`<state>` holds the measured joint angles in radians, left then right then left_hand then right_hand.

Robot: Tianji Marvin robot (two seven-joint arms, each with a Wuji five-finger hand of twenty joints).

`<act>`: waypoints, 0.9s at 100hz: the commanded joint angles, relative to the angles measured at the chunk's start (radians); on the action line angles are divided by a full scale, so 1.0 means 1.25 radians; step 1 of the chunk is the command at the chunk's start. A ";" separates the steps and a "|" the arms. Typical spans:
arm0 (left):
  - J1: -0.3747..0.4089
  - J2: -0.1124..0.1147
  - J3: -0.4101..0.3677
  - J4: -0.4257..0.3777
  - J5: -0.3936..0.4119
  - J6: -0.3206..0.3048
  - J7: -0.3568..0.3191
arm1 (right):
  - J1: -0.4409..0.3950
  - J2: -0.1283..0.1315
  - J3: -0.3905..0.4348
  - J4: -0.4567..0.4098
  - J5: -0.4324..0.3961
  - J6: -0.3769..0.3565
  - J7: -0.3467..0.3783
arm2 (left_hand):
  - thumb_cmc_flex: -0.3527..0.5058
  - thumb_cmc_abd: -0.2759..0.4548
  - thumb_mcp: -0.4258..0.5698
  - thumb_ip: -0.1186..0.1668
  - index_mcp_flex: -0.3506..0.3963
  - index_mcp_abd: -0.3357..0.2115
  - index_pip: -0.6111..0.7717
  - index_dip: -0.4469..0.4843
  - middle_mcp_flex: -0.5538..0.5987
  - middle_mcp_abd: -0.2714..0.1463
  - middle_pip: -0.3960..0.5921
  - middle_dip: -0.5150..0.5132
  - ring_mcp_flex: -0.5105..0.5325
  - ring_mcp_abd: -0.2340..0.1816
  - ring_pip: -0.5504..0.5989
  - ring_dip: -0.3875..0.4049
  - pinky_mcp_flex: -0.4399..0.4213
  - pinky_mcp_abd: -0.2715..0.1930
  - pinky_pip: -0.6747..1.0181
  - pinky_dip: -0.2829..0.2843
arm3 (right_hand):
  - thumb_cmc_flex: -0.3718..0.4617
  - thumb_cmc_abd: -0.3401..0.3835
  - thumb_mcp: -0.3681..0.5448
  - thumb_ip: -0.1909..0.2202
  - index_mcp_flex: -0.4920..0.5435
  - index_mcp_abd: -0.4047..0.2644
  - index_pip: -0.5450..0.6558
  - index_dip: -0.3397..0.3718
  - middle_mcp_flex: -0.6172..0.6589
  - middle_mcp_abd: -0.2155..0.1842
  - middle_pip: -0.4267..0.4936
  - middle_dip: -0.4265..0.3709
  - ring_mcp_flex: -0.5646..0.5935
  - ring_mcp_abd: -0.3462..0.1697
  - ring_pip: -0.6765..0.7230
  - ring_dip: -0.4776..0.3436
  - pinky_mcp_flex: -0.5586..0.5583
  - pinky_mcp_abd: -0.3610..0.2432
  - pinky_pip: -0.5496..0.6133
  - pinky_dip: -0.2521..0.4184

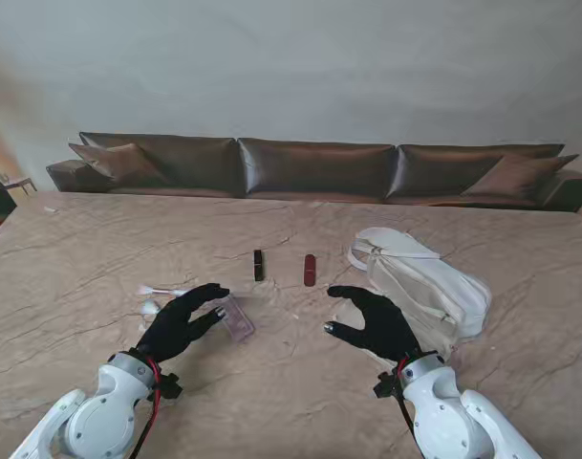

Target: Pack the cosmetics bag

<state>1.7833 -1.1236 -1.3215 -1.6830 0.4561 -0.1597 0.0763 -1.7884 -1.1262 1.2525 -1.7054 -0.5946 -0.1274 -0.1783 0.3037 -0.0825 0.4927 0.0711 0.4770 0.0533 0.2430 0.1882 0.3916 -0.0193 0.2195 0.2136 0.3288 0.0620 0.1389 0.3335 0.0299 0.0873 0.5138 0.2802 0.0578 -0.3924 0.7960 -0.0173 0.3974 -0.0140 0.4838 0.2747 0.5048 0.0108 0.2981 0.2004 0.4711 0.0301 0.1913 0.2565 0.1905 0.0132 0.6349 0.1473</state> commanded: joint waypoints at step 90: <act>0.023 0.002 -0.017 -0.003 0.009 0.002 -0.014 | 0.014 0.027 0.113 -0.158 -0.077 0.000 0.158 | -0.020 0.019 -0.016 0.016 0.003 -0.022 0.014 0.011 -0.005 -0.004 -0.013 -0.001 -0.009 -0.024 -0.011 -0.004 -0.010 -0.005 -0.014 0.005 | 0.002 0.030 0.054 -0.013 -0.003 -0.009 -0.018 0.002 0.012 0.006 -0.006 -0.001 0.006 -0.019 -0.014 0.004 0.003 -0.013 0.006 0.009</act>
<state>1.7996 -1.1212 -1.3404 -1.6914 0.4677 -0.1544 0.0638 -1.7841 -1.0994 1.3792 -1.8670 -0.6819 -0.1428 0.0086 0.3037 -0.0825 0.4924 0.0711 0.4770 0.0532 0.2434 0.1885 0.3916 -0.0193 0.2195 0.2135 0.3288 0.0620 0.1389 0.3335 0.0299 0.0876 0.5121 0.2802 0.0579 -0.3809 0.8378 -0.0174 0.3974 -0.0141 0.4776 0.2747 0.5048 0.0169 0.2981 0.2004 0.4795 0.0301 0.1911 0.2624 0.1959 0.0136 0.6349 0.1483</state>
